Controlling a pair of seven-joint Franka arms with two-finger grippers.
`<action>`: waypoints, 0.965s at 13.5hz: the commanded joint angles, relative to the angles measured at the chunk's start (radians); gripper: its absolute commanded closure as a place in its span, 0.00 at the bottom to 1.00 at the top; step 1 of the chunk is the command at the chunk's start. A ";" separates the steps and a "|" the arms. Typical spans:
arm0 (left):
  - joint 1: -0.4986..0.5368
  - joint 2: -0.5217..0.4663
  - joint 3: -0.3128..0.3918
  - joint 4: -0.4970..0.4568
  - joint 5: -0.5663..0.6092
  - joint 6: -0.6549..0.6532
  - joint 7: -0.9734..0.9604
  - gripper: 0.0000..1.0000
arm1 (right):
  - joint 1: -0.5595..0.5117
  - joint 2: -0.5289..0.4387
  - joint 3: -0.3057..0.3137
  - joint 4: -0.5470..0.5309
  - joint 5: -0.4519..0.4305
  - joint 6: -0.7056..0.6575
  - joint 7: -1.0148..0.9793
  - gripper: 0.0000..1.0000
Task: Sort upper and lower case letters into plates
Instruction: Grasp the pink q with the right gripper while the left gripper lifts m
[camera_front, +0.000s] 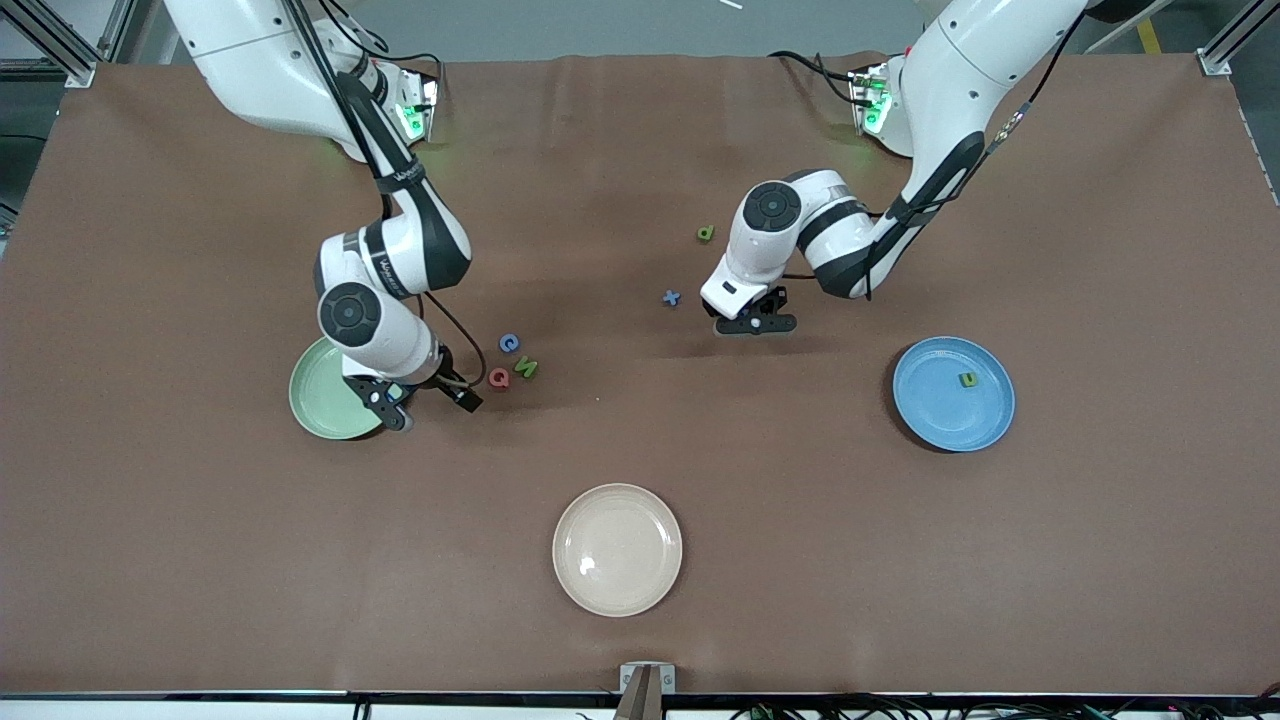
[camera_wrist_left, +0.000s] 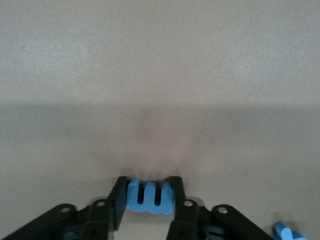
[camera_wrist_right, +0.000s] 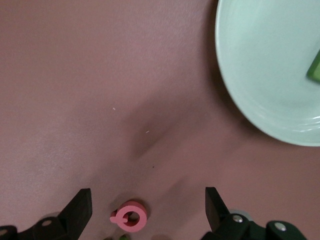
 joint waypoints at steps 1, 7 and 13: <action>0.000 0.022 0.002 0.007 0.054 0.011 -0.027 0.72 | 0.036 0.023 -0.006 -0.012 0.008 0.056 0.067 0.00; 0.043 -0.073 -0.007 0.007 0.051 -0.052 -0.016 0.83 | 0.075 0.077 -0.006 -0.011 0.008 0.137 0.135 0.07; 0.292 -0.184 -0.152 -0.002 0.018 -0.195 0.195 0.84 | 0.122 0.102 -0.006 -0.011 0.008 0.166 0.239 0.13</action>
